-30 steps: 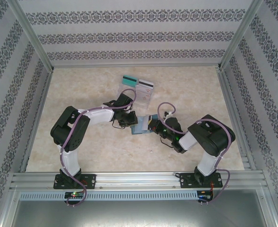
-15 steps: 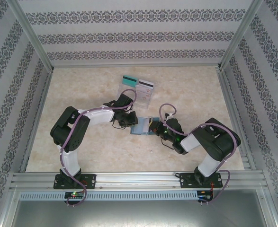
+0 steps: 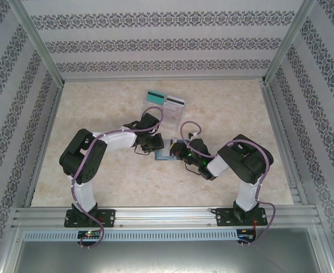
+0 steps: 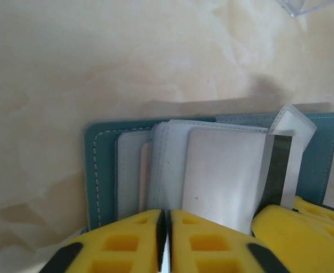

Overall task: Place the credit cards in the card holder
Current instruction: Insert the credit card into the card slot.

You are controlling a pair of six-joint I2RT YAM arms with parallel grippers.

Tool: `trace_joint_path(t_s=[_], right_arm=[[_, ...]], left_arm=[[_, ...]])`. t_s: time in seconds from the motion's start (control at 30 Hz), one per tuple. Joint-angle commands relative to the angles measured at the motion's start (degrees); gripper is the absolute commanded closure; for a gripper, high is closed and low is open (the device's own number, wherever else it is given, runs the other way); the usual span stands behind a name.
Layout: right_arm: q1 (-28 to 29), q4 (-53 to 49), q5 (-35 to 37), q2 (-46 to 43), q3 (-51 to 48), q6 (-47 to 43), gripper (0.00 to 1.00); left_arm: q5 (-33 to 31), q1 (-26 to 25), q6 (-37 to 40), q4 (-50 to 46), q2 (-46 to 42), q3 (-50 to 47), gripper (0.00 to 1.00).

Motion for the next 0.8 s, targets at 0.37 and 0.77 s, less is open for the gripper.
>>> trace_joint_path(t_s=[0.37, 0.77], right_arm=[[0.5, -6.8, -2.4, 1.2, 0.6, -2.5, 1.00], [2.4, -17.2, -3.8, -0.6, 5.5, -6.2, 1.00]], left_arm=[[-7.0, 2.0, -1.4, -12.0, -11.9, -10.6, 0.63], [-2.0, 1.2, -1.1, -5.7, -3.3, -9.9, 0.79]])
